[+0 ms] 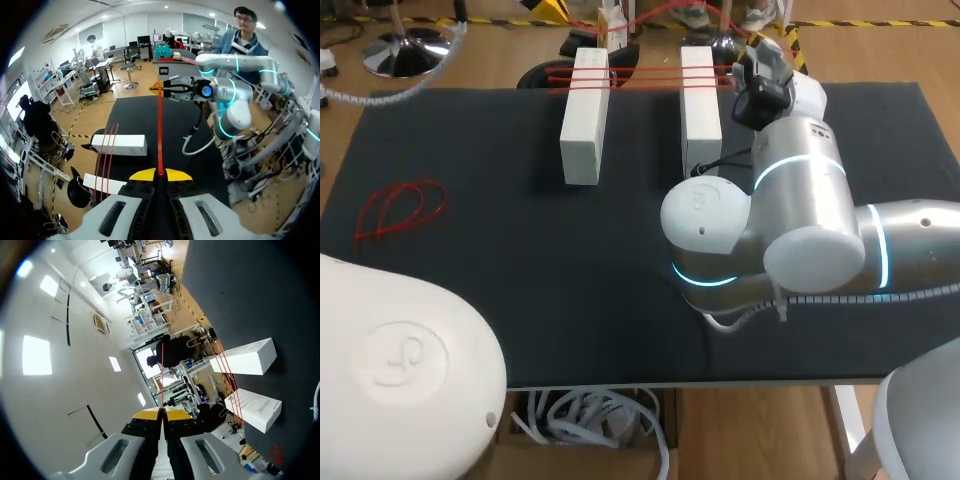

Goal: Grab the tape and strap the tape.

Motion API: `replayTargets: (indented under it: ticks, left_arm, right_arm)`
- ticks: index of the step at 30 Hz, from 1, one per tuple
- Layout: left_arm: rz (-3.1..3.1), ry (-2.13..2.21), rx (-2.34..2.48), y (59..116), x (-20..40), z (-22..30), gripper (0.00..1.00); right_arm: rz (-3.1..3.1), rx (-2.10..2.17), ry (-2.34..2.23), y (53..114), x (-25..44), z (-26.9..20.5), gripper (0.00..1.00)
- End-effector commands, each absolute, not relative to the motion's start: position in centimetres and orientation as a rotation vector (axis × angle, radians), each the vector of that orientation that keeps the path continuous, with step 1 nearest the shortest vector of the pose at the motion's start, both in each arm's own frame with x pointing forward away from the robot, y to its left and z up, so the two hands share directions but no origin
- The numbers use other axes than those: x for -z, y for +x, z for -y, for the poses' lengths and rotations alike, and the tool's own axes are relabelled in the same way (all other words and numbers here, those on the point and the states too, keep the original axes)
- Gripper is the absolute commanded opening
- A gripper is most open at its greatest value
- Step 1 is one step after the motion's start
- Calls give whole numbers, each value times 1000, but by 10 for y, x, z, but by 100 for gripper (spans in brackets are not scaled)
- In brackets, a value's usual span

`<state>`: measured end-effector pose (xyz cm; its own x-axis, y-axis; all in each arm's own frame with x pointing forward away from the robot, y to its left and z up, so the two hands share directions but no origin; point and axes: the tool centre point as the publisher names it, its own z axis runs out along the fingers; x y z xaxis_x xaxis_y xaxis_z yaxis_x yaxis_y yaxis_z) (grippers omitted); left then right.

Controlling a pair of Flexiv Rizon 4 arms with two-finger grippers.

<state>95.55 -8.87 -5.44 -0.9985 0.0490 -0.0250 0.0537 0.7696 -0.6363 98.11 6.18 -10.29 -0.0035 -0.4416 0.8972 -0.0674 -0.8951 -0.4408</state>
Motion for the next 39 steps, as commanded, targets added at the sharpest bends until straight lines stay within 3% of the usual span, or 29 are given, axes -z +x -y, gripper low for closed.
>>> replayTargets:
  ticks: [1, 35, 39]
  left_arm:
    - [-2968, 93, 937, 948, 52, 93, 0]
    - [-2953, 161, 975, 939, 40, 106, 0]
    - [-2953, 161, 975, 939, 40, 106, 0]
  right_arm:
    - [-533, 1974, -2014, 981, 100, -62, 0]
    - [-533, 1974, -2014, 981, 100, -62, 0]
    - [-123, 2171, -2202, 977, 92, -65, 0]
